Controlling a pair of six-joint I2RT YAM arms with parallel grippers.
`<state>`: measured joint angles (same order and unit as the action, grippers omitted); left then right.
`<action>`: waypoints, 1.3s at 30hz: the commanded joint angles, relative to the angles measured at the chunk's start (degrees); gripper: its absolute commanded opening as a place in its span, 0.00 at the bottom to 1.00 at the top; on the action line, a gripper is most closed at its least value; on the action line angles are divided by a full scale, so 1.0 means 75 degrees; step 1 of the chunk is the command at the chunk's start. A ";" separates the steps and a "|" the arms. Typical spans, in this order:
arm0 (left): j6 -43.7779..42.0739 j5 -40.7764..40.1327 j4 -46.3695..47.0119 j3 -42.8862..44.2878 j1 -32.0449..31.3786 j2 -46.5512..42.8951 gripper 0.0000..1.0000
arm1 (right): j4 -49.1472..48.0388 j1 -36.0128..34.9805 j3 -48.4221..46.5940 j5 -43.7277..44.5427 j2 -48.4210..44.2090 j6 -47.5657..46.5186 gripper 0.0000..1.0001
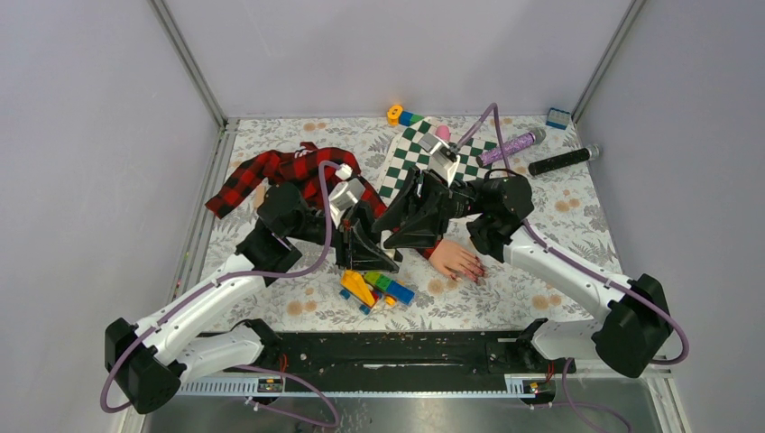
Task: Paint the nails
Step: Screw the nail polish bottle.
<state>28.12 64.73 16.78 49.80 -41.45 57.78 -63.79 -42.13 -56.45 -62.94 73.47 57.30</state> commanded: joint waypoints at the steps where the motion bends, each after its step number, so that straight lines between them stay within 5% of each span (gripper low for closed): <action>1: -0.0159 -0.0015 0.0554 0.0236 0.0005 -0.0260 0.00 | -0.0185 -0.0122 -0.0208 -0.0148 0.0169 -0.0011 0.56; 6: -0.0190 -0.0033 0.0514 0.0247 -0.0004 -0.0268 0.00 | -0.0229 -0.0124 -0.0276 -0.0133 0.0250 0.0021 0.57; 12: -0.0292 -0.0195 0.0410 0.0236 0.0042 -0.0342 0.00 | -0.0194 -0.0122 -0.0267 -0.0249 0.0280 0.0083 0.39; 21: -0.0120 -0.0682 0.0622 0.0092 0.0351 -0.0484 0.00 | -0.0032 -0.0130 -0.0178 -0.0382 0.0271 0.0112 0.30; 29: -0.0440 -0.1364 0.0037 0.0155 0.0576 -0.0541 0.00 | 0.0751 -0.0206 -0.0008 -0.0491 0.0183 -0.0346 0.03; 33: -0.0844 -0.2407 -0.0702 0.0223 0.0756 -0.0674 0.00 | 0.2490 -0.0261 0.0070 -0.0151 -0.0142 -0.1624 0.00; 39: -0.1269 -0.4160 -0.1458 0.0101 0.1018 -0.0916 0.00 | 0.7844 -0.0551 -0.0746 0.1884 -0.0406 -0.4639 0.00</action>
<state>22.26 51.55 3.62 49.63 -36.95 52.95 -34.76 -42.57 -58.37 -51.86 71.99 37.08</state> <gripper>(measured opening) 0.260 0.280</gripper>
